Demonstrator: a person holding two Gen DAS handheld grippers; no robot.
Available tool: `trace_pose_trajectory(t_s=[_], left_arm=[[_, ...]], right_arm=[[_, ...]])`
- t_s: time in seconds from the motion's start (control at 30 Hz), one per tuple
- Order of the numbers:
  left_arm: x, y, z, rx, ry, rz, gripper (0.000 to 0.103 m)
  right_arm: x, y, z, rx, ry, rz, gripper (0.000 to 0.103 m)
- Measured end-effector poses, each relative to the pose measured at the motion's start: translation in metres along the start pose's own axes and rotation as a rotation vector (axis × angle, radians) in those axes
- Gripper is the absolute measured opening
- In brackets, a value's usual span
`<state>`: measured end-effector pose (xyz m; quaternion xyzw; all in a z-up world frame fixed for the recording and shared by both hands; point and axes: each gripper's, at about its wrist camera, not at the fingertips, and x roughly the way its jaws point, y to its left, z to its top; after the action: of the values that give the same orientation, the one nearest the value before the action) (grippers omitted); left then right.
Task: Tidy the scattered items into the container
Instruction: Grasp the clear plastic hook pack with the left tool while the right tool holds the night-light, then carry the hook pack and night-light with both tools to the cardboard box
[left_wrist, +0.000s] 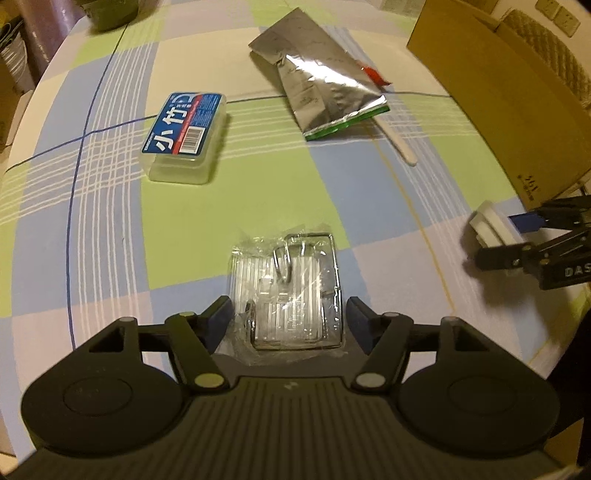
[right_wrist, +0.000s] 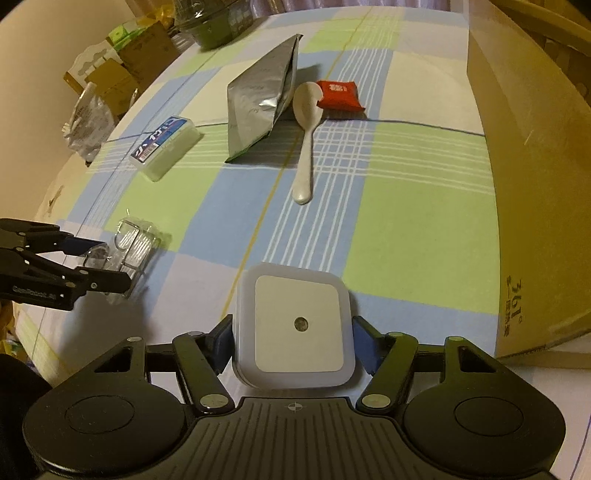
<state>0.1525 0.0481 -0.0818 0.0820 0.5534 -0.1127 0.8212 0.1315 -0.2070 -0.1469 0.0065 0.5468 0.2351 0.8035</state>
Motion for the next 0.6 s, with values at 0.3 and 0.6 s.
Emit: trace_pose_trajectory(t_s=[0.3,0.6], left_arm=[[0.008,-0.004,0.001,-0.006,0.036,0.070,0.062],[-0.005,0.006,0.000,-0.037,-0.002,0.013,0.051]], right_arm=[[-0.002,0.000,-0.006,0.034,-0.029,-0.023,0.067],[-0.011,-0.002,-0.009,0.052,-0.051,-0.028,0.067]])
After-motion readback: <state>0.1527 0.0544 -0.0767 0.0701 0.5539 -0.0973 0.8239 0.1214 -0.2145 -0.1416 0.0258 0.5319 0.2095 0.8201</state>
